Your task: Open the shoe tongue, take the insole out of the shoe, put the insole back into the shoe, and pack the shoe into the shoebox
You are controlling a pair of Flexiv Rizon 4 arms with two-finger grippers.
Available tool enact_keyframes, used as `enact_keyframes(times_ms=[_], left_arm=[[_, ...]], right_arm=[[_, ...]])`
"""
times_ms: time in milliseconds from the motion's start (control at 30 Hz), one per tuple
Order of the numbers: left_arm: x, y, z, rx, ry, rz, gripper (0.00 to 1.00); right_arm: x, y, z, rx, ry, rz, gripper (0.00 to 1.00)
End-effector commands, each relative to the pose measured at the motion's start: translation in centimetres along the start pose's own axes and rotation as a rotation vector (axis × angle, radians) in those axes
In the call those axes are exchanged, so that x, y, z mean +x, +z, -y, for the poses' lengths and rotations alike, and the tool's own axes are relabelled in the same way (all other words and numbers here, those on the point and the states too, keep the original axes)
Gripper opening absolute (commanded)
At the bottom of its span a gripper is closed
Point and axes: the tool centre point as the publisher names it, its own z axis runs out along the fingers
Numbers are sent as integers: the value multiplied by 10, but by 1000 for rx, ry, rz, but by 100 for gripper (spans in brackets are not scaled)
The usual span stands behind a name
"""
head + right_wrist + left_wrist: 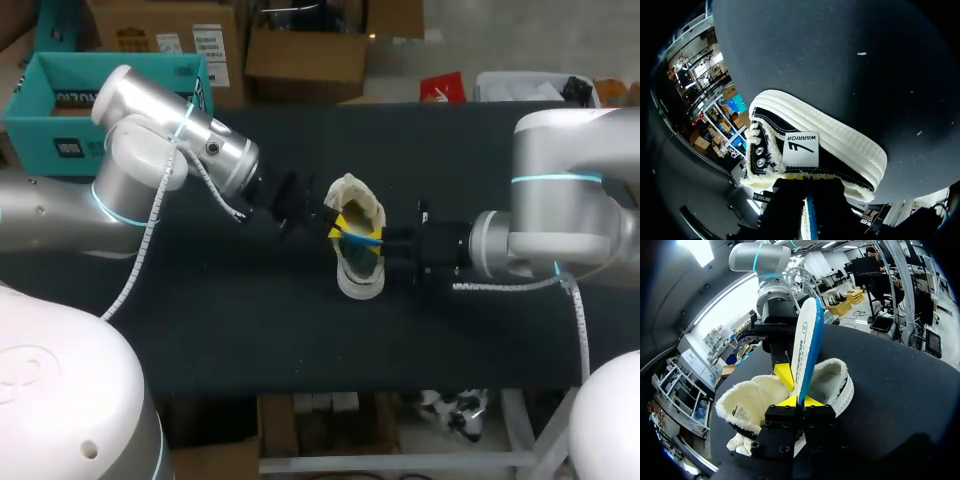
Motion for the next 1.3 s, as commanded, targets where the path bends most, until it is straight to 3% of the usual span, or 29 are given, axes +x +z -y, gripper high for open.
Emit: enact_keyframes(times_ms=[33, 67, 200, 300, 400, 500, 533, 667, 700, 733, 833, 867, 900, 933, 1100, 1300], left_arm=[[-2, 2, -4, 13, -5, -9, 77], [0, 0, -2, 21, -3, -9, 84], [6, -8, 10, 43, 29, 3, 79], [8, -11, 19, 63, 51, 5, 51], [10, -8, 26, 69, 70, -1, 41], [11, 0, 33, 70, 90, -14, 17], [11, 2, 34, 67, 93, -15, 3], [10, 7, 34, 53, 97, -18, 0], [10, 7, 33, 50, 95, -17, 0], [9, 7, 32, 47, 93, -14, 0], [9, 6, 30, 43, 85, -6, 0], [10, 5, 29, 42, 83, -4, 0], [10, 5, 28, 41, 80, -2, 0], [10, 5, 28, 41, 77, 0, 0], [11, 5, 25, 37, 65, 6, 0], [10, 9, 23, 31, 61, 7, 0]], right_arm=[[4, 6, -3, -5, 3, 11, 0], [3, 4, -3, -9, 6, 9, 0], [1, 0, -2, -26, 10, 1, 0], [0, -1, -2, -31, 14, -2, 0], [-1, -2, -3, -35, 19, -3, 0], [-1, -2, -3, -37, 22, -2, 0], [-1, -2, -3, -38, 24, -2, 0], [-4, -2, -2, -37, 28, -2, 0], [-5, -3, 0, -35, 29, -2, 7], [-6, -4, 2, -33, 26, -2, 36], [-10, -7, 11, -41, 12, -5, 100], [-11, -8, 14, -52, 2, -5, 100], [-12, -10, 18, -53, -1, -6, 84], [-14, -11, 22, -60, -9, -6, 47], [-16, -12, 31, -55, -22, -3, 0], [-14, -8, 30, -54, -30, 7, 0]])
